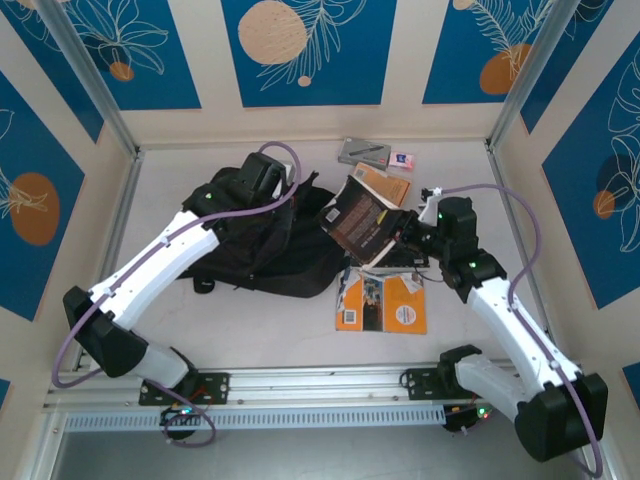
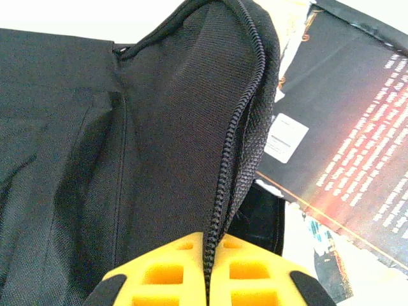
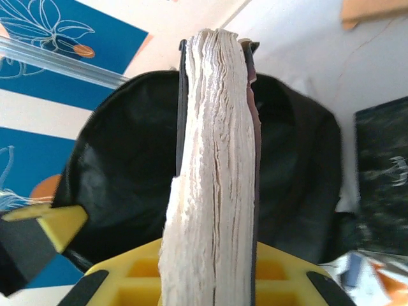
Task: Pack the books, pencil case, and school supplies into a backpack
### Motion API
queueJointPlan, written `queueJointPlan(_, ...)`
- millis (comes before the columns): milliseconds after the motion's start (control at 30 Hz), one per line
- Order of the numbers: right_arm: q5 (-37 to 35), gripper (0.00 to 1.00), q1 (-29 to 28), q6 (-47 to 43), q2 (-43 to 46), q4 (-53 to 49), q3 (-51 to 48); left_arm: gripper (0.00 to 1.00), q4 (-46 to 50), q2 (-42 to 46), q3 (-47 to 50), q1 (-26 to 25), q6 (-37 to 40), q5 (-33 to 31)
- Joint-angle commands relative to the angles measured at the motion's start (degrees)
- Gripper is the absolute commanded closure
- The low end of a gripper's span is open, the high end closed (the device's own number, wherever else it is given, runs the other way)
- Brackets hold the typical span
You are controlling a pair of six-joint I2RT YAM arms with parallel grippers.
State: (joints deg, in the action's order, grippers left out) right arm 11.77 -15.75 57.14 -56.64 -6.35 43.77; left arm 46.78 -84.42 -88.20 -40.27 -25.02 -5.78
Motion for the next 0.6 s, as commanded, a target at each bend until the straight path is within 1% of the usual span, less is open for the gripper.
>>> queueJointPlan(0,9.0,1.00,-0.3,15.8,-4.8,12.8,1.5,1.00,-1.4,1.9,1.0,0.3,-1.2,0.8)
queueJointPlan(33,10.7,1.00,-0.6,19.5,-6.7,15.9,1.0,1.00,-1.5,1.9,1.3,0.2,-1.2,0.9)
queueJointPlan(67,11.7,1.00,-1.0,22.6,-8.1,17.9,0.8,0.98,-1.5,1.8,1.2,0.4,-1.2,1.2)
queueJointPlan(100,12.7,1.00,-1.5,25.5,-9.5,19.5,0.5,0.89,-1.3,1.5,1.0,0.4,-1.0,1.7)
queueJointPlan(133,13.0,1.00,-1.9,27.6,-10.3,21.0,0.2,0.78,-1.0,1.2,0.7,0.4,-0.8,2.2)
queueJointPlan(200,13.0,1.00,-2.9,28.5,-10.6,22.2,0.3,0.61,-0.2,0.6,-0.5,0.4,-0.3,2.3)
queueJointPlan(233,12.6,1.00,-3.4,28.0,-10.4,21.4,0.8,0.55,0.3,0.2,-1.3,0.5,0.1,1.9)
queueJointPlan(333,11.8,1.00,-4.1,26.9,-9.5,19.9,1.4,0.43,1.7,-1.2,-4.3,0.8,1.9,-0.1)
queueJointPlan(367,12.0,1.00,-4.2,26.9,-9.4,19.9,1.5,0.39,2.3,-1.9,-5.4,0.8,2.8,-0.7)
queueJointPlan(400,12.3,1.00,-4.2,26.8,-9.3,19.8,1.4,0.37,3.1,-2.9,-6.9,0.8,3.8,-1.7)
queueJointPlan(500,12.1,1.00,-4.3,26.4,-8.8,19.5,0.9,0.35,5.7,-6.2,-10.6,1.6,5.6,-4.8)
queueJointPlan(567,11.9,1.00,-4.3,26.2,-8.3,19.3,0.5,0.34,6.7,-8.1,-11.9,2.8,5.5,-4.6)
